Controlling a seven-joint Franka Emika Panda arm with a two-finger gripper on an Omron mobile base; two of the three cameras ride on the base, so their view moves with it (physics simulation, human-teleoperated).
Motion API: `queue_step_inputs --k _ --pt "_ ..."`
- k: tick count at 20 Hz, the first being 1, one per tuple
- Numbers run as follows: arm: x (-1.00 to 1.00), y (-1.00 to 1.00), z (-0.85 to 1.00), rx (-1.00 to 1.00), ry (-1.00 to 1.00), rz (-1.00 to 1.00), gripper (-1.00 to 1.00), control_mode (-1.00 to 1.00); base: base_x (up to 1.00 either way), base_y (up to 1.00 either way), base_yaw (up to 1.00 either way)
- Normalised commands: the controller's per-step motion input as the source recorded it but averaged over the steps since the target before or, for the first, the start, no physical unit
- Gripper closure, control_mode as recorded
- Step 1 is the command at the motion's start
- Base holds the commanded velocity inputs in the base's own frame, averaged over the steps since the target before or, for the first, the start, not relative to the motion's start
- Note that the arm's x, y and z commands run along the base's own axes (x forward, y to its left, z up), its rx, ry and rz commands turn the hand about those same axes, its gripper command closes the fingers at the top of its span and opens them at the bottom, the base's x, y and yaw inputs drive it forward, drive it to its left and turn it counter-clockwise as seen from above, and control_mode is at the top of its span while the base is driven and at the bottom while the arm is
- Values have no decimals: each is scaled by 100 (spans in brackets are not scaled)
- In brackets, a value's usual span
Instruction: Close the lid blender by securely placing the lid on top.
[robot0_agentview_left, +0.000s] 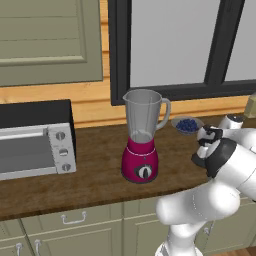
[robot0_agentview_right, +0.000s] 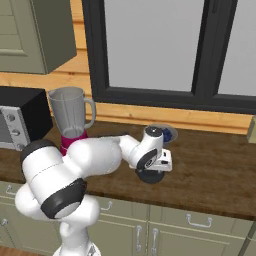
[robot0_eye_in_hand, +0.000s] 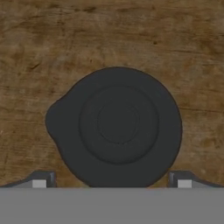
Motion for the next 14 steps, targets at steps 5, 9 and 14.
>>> queue_step_inputs --k 5,9,14 --pt "15 0 -22 0 0 3 -100 -100 0 0 0" --pt "14 0 -21 0 0 2 -100 -100 0 0 0" --pt "14 0 -18 0 0 2 -100 -100 0 0 0"
